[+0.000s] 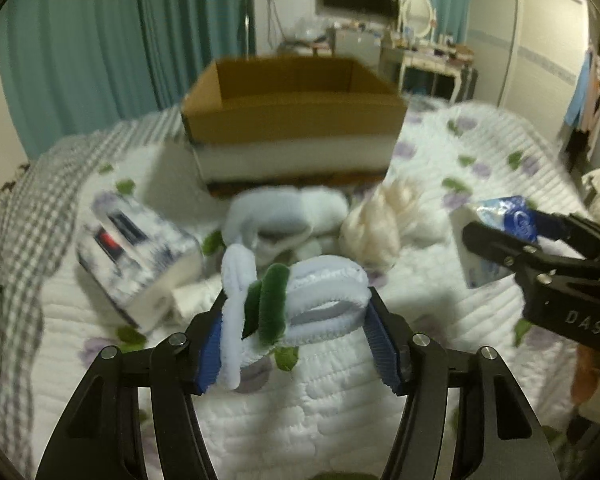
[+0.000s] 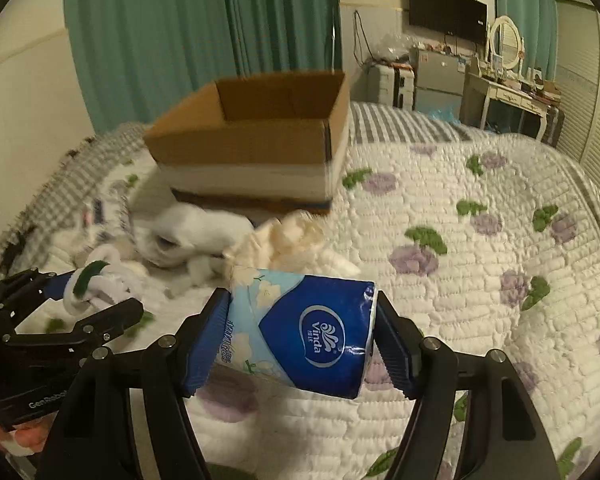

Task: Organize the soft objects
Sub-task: 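Carry the tissue pack and sock into the cardboard box and open both tools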

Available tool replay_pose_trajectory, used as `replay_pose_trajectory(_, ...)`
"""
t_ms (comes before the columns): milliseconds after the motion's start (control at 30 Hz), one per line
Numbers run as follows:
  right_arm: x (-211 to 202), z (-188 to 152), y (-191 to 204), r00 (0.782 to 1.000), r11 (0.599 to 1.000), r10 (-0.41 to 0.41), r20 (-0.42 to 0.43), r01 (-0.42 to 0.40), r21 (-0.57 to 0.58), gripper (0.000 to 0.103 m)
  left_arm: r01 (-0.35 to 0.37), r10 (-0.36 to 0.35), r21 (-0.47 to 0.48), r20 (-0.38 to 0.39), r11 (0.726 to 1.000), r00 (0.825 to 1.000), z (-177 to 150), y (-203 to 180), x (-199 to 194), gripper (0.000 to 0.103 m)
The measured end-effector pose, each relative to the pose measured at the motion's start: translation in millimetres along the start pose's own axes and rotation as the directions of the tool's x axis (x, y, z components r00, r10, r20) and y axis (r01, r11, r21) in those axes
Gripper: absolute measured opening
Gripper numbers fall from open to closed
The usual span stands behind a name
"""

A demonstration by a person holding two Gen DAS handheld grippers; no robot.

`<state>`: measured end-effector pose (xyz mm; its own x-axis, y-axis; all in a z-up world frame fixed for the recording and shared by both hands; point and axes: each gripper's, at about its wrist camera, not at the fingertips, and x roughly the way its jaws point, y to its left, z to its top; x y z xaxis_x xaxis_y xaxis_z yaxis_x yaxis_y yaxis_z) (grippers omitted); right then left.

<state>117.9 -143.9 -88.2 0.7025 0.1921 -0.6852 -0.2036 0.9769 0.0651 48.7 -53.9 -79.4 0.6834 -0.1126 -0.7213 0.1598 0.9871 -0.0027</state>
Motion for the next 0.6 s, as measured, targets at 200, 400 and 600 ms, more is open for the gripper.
replay_pose_trajectory(200, -46.7, 33.4, 12.9, 0.995, 0.999, 0.032, 0.095, -0.029, -0.034, 0.069, -0.001, 0.000, 0.014, 0.102, 1.000, 0.995, 37.9, 3.4, -50.3, 0.061)
replay_pose_trajectory(400, -80.3, 84.8, 23.8, 0.979, 0.996, 0.073, 0.189, -0.061, -0.070, 0.069, -0.016, 0.010, 0.034, 0.173, 0.999, 0.985, 85.7, 13.8, -65.3, 0.061)
replay_pose_trajectory(600, -67.9, 143.7, 31.5, 0.971, 0.992, 0.085, 0.222, -0.063, -0.107, 0.069, -0.106, 0.092, 0.059, 0.204, 0.993, 0.975, 140.9, 30.5, -29.9, 0.061)
